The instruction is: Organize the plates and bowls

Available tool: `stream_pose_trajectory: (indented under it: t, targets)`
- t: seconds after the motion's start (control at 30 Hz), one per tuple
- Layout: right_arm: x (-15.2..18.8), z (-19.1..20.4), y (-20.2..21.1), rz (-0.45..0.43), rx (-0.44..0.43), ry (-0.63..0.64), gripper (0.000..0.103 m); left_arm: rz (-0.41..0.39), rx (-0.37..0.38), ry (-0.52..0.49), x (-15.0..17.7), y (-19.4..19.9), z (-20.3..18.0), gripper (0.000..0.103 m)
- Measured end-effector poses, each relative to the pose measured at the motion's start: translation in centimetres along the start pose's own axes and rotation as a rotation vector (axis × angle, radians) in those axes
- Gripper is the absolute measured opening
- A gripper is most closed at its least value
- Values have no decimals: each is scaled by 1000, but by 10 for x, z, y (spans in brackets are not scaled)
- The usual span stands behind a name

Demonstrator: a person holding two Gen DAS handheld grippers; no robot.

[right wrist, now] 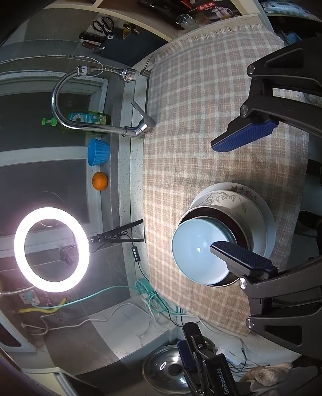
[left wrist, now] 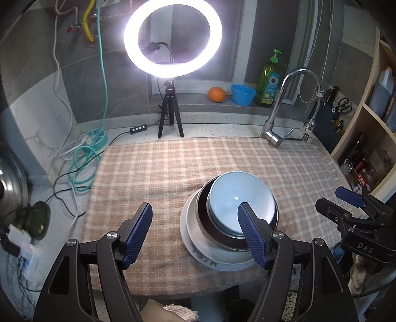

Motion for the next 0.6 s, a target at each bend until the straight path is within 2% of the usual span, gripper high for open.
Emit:
stream_pose_trajectory:
  t: [0.6]
  targets:
    - [-2, -2, -5, 11, -9, -10, 74, -17, 1, 3, -6, 4, -4, 72]
Point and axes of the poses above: each gripper's, at about its wrist camera, not at the fingertips, and y roughly against the way its jaws point, z to its left, x to its underside, the point moved 5 cm from there along -y, roughly the way its jaws point, and after that the axes turned 2 degrees about y, right-handed, at the moved point
